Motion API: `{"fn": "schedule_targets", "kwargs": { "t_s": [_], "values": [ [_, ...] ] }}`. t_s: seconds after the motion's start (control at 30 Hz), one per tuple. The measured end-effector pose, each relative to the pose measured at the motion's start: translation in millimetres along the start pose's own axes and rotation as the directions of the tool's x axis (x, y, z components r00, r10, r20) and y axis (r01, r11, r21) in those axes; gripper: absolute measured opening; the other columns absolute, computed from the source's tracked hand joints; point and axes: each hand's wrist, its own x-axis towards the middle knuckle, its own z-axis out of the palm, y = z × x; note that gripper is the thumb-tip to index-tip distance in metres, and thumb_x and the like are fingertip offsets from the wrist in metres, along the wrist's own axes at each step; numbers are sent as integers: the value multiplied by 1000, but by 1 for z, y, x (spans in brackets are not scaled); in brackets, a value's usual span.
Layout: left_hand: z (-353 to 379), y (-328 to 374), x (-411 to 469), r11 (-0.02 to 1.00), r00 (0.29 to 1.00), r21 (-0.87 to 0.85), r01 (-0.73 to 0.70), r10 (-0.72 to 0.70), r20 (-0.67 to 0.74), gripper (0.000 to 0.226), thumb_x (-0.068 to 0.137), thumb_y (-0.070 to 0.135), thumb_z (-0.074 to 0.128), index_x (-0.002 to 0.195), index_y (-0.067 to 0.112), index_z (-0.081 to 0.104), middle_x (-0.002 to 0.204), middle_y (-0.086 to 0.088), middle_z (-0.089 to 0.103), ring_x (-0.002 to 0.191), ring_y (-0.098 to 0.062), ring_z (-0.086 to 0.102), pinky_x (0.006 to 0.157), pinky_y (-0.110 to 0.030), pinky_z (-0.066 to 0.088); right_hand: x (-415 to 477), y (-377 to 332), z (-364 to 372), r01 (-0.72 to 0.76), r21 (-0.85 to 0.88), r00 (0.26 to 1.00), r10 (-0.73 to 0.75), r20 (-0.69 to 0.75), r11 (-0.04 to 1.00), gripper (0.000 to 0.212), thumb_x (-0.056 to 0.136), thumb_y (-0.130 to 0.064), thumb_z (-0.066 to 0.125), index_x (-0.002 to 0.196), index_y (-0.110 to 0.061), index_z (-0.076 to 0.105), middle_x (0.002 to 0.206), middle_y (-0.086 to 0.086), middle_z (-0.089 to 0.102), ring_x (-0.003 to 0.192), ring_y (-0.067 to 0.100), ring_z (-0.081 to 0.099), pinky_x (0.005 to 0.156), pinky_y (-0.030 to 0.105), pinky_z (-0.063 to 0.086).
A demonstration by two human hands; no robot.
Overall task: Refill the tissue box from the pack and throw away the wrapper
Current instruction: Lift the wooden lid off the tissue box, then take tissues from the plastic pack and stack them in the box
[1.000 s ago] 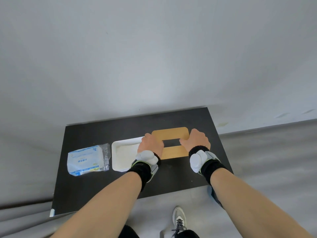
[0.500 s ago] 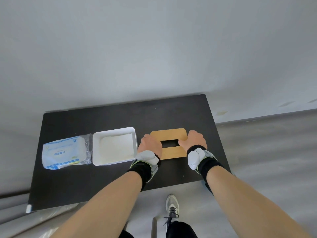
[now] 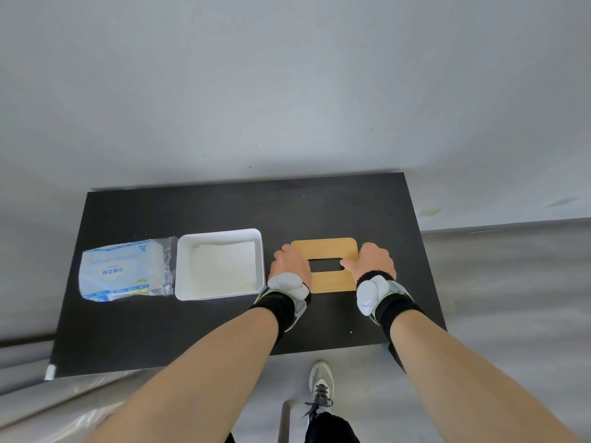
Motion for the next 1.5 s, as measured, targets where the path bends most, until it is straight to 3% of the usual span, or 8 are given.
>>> {"fn": "schedule_targets", "kwargs": {
  "t_s": [0.17, 0.4, 0.6, 0.8, 0.93, 1.2, 1.4, 1.5],
  "values": [
    [-3, -4, -4, 993, 996, 86, -85, 83, 22, 34, 102, 26, 45, 124, 0, 50, 123, -12, 56, 114, -26, 59, 91, -32, 50, -2, 0, 1, -9, -10, 1000, 9, 1, 1000, 30, 88, -37, 66, 89, -12, 51, 89, 7, 57, 77, 25, 53, 67, 33, 44],
    [-35, 4, -27, 967, 968, 64, -247, 250, -32, 35, 103, 16, 32, 120, 0, 58, 118, -15, 55, 112, -29, 55, 93, -34, 49, -25, -19, -17, 24, -4, 997, -25, -78, 1000, 33, 93, -36, 55, 112, -10, 57, 110, 11, 63, 96, 29, 62, 78, 36, 50],
    [-84, -3, -47, 935, 928, 8, -355, 354, -115, 36, 104, 23, 33, 124, 2, 54, 121, -15, 56, 114, -32, 55, 93, -39, 49, -55, -58, -41, 98, 60, 986, -88, -144, 993, 37, 96, -40, 53, 115, -9, 58, 113, 11, 64, 102, 30, 63, 83, 35, 50],
    [-133, -55, -48, 955, 945, -89, -284, 263, -194, 46, 103, 37, 28, 116, 3, 57, 116, -13, 60, 108, -30, 59, 92, -37, 47, -94, -110, -53, 233, 166, 971, -221, -87, 958, 33, 95, -39, 54, 111, -11, 59, 113, 7, 65, 103, 27, 61, 81, 32, 47],
    [-164, -107, -39, 973, 962, -115, -199, 172, -214, 39, 102, 28, 28, 121, 5, 52, 119, -12, 57, 105, -29, 55, 80, -36, 45, -123, -153, -49, 317, 182, 948, -312, -59, 931, 32, 95, -39, 53, 113, -13, 59, 113, 6, 65, 99, 25, 62, 82, 33, 49],
    [-199, -221, -32, 972, 965, -230, -37, -25, -261, 51, 103, 39, 29, 129, 2, 52, 132, -15, 56, 120, -33, 54, 101, -41, 44, -173, -235, -10, 440, 149, 892, -450, 39, 885, 21, 93, -30, 51, 104, -13, 57, 100, 4, 59, 90, 25, 51, 74, 29, 41],
    [-195, -303, -17, 951, 962, -298, 85, -156, -224, 50, 104, 35, 30, 139, 2, 44, 141, -15, 51, 127, -31, 52, 103, -38, 41, -203, -281, 38, 504, 77, 849, -510, 137, 860, 13, 95, -22, 45, 98, -12, 51, 105, 10, 60, 85, 27, 49, 71, 26, 37],
    [-186, -333, -4, 933, 960, -328, 147, -215, -182, 45, 104, 32, 31, 130, 0, 50, 133, -17, 56, 118, -32, 57, 98, -38, 44, -209, -297, 64, 490, 21, 854, -484, 190, 872, 13, 95, -22, 45, 92, -10, 48, 96, 8, 56, 82, 27, 52, 69, 27, 39]
  ]
}}
